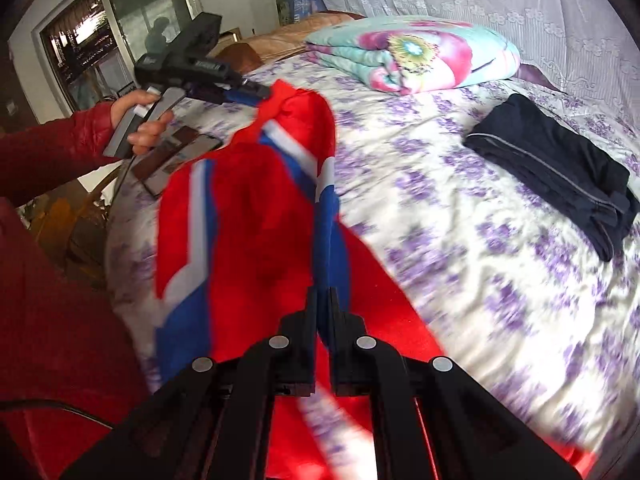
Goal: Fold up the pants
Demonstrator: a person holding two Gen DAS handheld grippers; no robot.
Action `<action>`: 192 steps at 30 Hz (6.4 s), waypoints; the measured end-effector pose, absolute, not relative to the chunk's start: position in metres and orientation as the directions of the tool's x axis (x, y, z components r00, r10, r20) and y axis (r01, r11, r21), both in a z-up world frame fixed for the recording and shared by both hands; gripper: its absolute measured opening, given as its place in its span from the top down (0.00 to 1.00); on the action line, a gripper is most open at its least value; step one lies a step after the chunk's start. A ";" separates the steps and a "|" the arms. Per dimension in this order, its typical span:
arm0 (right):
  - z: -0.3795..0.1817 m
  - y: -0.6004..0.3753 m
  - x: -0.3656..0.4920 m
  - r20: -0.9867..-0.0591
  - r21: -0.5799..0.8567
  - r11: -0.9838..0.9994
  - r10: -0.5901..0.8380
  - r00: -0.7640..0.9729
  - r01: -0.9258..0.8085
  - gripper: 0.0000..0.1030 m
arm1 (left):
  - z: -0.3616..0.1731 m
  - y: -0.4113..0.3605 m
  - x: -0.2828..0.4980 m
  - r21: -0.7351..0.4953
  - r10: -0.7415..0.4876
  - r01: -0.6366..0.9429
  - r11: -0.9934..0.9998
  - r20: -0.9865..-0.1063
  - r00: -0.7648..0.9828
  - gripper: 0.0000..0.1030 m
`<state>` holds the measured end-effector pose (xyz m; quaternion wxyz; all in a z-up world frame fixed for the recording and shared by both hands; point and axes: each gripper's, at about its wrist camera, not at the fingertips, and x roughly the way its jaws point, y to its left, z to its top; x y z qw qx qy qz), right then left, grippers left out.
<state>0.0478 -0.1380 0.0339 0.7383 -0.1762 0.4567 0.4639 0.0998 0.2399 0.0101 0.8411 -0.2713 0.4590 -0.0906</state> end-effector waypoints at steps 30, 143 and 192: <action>0.020 -0.179 -0.051 -0.800 0.331 0.595 0.589 0.117 -0.733 0.95 | -0.006 0.216 0.011 -0.525 -0.361 -0.387 0.758 -0.832 0.421 0.55; -0.031 -0.453 -0.164 -0.675 0.696 0.477 0.179 0.716 0.537 0.29 | -0.062 0.071 -0.032 0.094 -0.020 0.203 0.975 -0.867 0.498 0.04; 0.007 -0.143 -0.008 -0.725 0.541 0.571 0.689 0.001 -0.618 0.42 | -0.016 0.100 -0.003 -0.282 -0.217 -0.055 0.958 -0.835 0.505 0.05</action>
